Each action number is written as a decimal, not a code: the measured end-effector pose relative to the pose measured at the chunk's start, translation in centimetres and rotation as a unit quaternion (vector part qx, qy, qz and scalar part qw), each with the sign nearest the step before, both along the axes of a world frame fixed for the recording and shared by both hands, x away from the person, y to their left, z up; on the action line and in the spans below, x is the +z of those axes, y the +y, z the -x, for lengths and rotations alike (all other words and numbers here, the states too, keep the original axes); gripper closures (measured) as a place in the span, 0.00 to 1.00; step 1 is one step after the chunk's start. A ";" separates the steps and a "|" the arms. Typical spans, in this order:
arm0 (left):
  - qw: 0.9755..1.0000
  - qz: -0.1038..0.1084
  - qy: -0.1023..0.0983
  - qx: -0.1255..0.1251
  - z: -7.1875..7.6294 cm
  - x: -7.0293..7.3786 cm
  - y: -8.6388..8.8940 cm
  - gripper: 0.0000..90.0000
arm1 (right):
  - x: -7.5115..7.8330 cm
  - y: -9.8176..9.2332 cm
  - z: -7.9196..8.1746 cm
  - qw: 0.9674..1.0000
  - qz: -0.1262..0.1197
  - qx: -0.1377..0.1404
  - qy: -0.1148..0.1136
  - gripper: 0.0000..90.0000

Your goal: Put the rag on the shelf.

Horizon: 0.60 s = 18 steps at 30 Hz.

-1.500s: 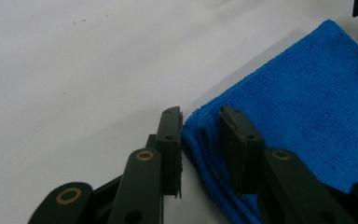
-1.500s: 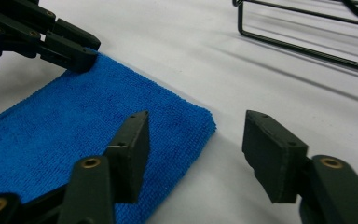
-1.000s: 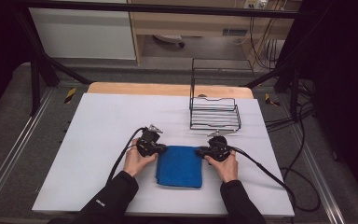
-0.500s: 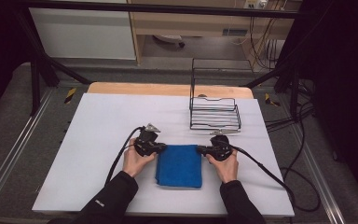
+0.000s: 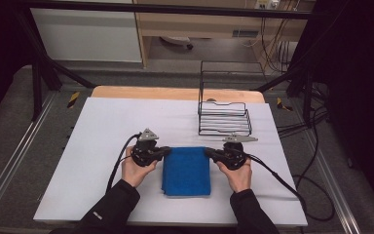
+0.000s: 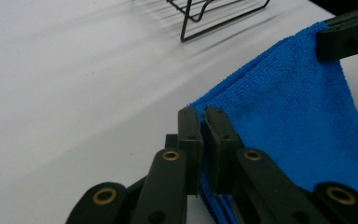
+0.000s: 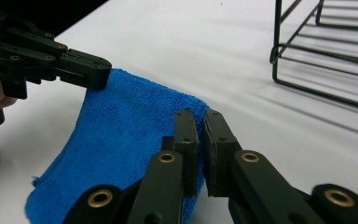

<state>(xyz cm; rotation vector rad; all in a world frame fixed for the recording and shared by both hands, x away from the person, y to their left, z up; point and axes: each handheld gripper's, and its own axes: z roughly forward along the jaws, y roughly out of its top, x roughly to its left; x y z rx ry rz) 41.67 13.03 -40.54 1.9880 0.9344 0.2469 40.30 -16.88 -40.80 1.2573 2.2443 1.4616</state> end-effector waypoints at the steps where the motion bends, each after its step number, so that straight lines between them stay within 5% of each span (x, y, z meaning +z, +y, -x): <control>1: 1.000 0.006 -0.004 0.000 0.2 0.2 0.0 0.95 | 0.2 -0.1 0.1 1.000 -0.001 0.000 -0.004 0.95; 18: 0.998 0.035 -0.060 0.003 2.0 3.1 -0.5 0.95 | 2.7 -1.2 1.1 0.998 -0.019 -0.008 -0.067 0.96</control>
